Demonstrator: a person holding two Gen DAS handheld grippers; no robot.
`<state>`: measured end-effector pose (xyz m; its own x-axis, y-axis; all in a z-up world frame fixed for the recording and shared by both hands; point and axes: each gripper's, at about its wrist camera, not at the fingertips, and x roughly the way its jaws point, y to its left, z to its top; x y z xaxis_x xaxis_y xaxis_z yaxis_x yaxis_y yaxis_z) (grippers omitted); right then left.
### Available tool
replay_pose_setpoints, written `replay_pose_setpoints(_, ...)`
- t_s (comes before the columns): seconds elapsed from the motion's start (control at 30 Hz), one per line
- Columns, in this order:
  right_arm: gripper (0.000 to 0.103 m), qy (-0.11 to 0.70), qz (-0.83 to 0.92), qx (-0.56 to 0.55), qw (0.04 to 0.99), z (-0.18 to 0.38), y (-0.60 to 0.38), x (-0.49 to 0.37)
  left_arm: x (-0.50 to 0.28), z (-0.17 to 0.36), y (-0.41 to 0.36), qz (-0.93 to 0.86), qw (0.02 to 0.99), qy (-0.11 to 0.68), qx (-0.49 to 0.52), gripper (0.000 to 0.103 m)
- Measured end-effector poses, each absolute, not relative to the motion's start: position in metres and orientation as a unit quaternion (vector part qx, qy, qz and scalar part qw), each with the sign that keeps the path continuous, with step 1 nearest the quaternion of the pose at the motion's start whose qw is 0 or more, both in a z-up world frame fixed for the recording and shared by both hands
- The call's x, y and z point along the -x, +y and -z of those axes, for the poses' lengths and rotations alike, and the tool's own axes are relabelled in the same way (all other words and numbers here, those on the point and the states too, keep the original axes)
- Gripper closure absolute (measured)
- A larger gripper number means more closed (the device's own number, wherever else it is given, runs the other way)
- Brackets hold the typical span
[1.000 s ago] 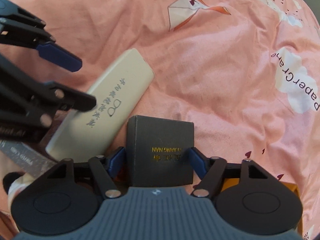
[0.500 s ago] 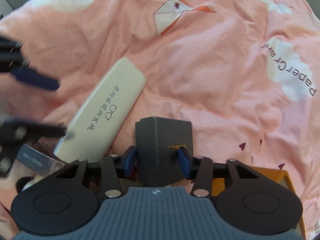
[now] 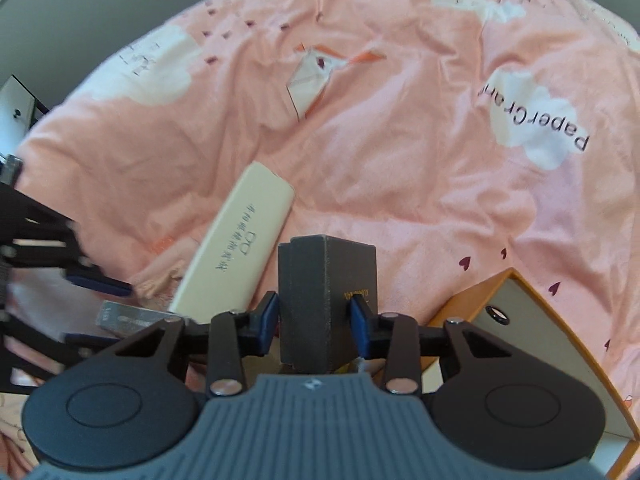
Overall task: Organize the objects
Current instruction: 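Carry grey gift box with right gripper while left gripper carries PHOTO CARD pack into box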
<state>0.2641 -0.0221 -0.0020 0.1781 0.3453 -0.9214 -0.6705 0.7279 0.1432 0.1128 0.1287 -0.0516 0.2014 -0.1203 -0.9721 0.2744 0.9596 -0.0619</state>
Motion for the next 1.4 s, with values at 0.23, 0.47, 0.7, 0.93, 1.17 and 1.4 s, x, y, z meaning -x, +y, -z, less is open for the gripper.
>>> replay_pose_setpoints(0.23, 0.063, 0.517, -0.363, 0.139, 0.763, -0.031, -0.046, -0.241, -0.108, 0.054, 0.117, 0.124, 0.770, 0.619, -0.089, 0.071)
replay_pose_setpoints(0.47, 0.063, 0.493, -0.368, 0.134, 0.777, -0.058, -0.072, -0.215, -0.099, 0.033, 0.102, 0.116, 0.775, 0.610, -0.120, 0.077)
replay_pose_setpoints(0.7, 0.064, 0.469, -0.364, 0.148, 0.791, -0.078, -0.097, -0.185, -0.097, -0.006, 0.089, 0.100, 0.807, 0.564, -0.141, 0.077)
replay_pose_setpoints(0.93, 0.065, 0.476, -0.333, 0.198, 0.789, -0.074, -0.128, -0.166, -0.116, -0.051, 0.068, 0.128, 0.844, 0.509, -0.111, 0.078)
replay_pose_setpoints(1.17, 0.066, 0.485, -0.306, 0.262, 0.776, -0.041, -0.154, -0.167, -0.153, -0.053, 0.025, 0.169, 0.859, 0.480, -0.050, 0.078)
replay_pose_setpoints(1.4, 0.066, 0.456, -0.302, 0.377, 0.748, 0.014, -0.158, -0.179, -0.205, -0.008, 0.007, 0.143, 0.854, 0.498, 0.041, 0.078)
